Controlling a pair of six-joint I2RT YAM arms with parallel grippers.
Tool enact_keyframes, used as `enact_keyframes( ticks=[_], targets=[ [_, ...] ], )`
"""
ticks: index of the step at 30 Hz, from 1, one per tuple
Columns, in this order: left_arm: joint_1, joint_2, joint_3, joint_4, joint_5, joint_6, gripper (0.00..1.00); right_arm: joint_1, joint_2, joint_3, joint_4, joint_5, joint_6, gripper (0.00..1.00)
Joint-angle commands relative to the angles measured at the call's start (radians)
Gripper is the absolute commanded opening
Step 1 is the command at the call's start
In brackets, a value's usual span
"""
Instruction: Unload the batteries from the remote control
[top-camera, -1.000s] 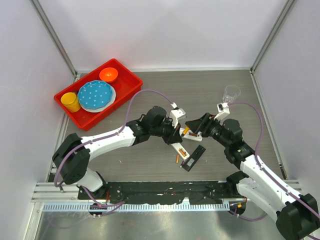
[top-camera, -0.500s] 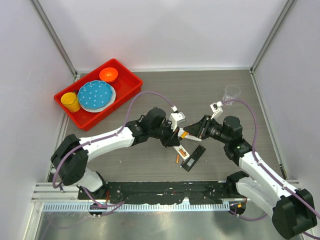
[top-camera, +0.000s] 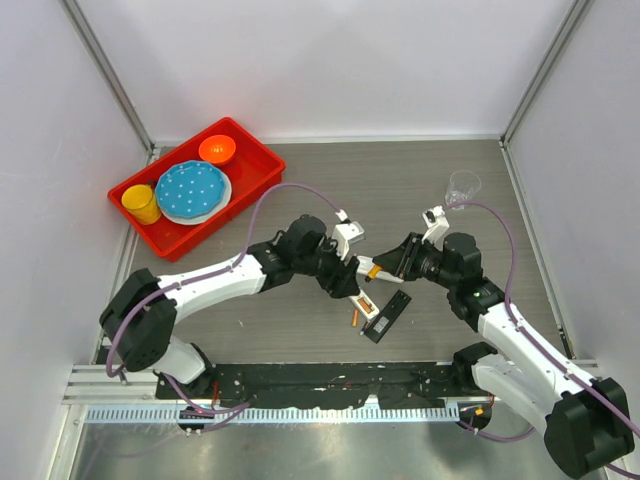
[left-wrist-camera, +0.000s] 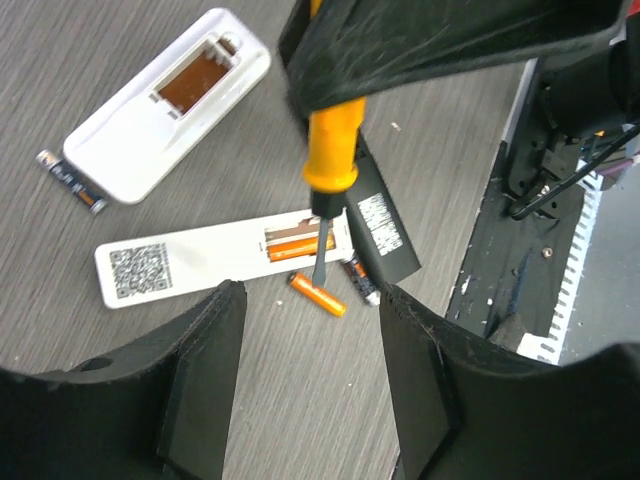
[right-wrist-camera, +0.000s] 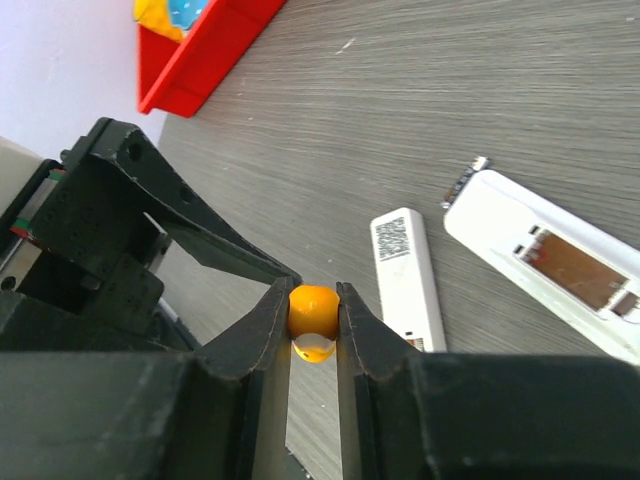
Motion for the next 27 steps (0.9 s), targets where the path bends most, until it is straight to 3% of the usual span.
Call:
enact_keyframes(
  ticks=[1,9,13,15,27],
  targets=[
    [0.047,-0.027,-0.042,0.082,0.001,-0.029,0.59,-0.001,-0.013,0.048,-0.052,0.134,-0.067,0.01],
    [0.065,0.074,-0.091,0.129,0.024,-0.047,0.49,-0.002,0.038,0.065,-0.115,0.242,-0.104,0.01],
    [0.064,0.163,-0.090,0.160,0.065,-0.072,0.31,-0.001,0.079,0.082,-0.136,0.262,-0.119,0.01],
    [0.064,0.185,-0.088,0.159,0.079,-0.085,0.27,-0.001,0.093,0.090,-0.144,0.268,-0.119,0.01],
    [0.062,0.252,-0.078,0.154,0.132,-0.110,0.07,0.001,0.152,0.071,-0.090,0.178,-0.093,0.01]
  ],
)
